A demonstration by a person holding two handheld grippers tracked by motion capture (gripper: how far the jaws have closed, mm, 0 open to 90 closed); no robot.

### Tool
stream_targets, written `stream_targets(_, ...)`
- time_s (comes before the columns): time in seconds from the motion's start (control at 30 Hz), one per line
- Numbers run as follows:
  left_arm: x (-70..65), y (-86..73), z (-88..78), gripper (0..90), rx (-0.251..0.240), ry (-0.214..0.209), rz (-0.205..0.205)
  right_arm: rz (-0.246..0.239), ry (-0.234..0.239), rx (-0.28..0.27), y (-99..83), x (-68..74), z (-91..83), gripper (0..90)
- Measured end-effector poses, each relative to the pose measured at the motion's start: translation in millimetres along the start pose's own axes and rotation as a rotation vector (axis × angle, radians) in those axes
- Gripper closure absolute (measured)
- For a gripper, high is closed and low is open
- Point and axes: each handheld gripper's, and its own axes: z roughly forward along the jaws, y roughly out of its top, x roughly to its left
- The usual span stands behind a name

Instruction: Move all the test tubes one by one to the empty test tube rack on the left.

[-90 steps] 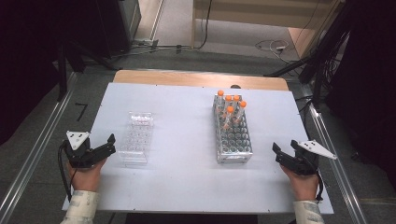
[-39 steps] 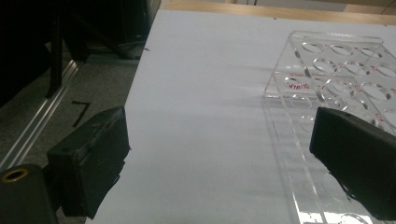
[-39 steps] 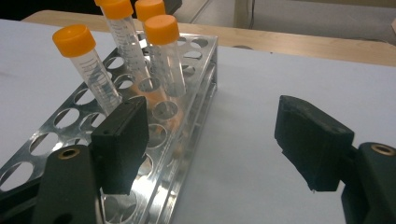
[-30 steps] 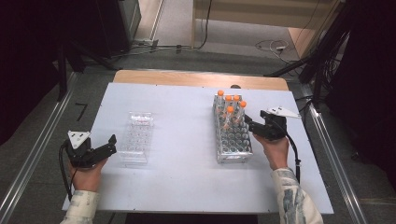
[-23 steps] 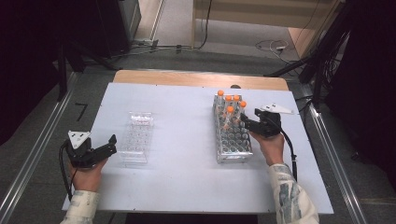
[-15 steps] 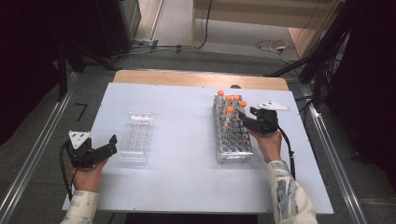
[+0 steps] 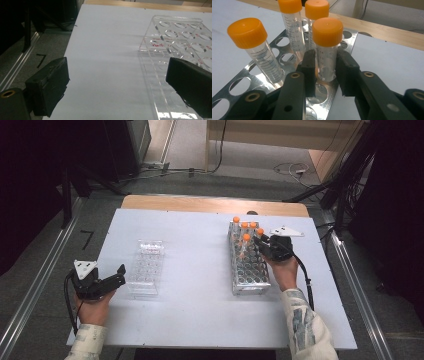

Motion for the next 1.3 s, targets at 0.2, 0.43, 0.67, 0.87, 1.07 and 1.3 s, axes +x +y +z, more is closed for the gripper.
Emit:
stream_targets(0.2, 0.1, 0.1, -0.1, 5.2, 0.002, -0.004, 0.000, -0.003, -0.014, -0.008, 0.3, -0.7, -0.5, 71.4)
stream_targets(0.43, -0.5, 0.1, 0.1, 5.2, 0.003, -0.001, 0.004, 0.009, -0.017, -0.055, 9.6, -1.2, -10.5, 71.7)
stream_targets(0.67, -0.2, 0.3, -1.1, 5.1, -0.002, 0.002, -0.001, 0.026, -0.022, -0.101, 20.0, -1.0, -23.2, 72.0)
stream_targets(0.87, 0.3, 1.1, -0.2, 5.0, 0.015, -0.005, -0.011, 0.022, -0.018, -0.125, 23.9, 0.3, -35.5, 72.2)
stream_targets(1.07, 0.4, 2.1, -3.1, 5.0, 0.014, -0.022, -0.034, 0.009, 0.000, -0.137, 25.8, 6.8, -52.2, 72.2)
stream_targets(1.3, -0.5, 2.2, -4.6, 4.9, 0.009, -0.031, -0.039, 0.001, 0.020, -0.142, 24.8, 21.8, -70.0, 72.3)
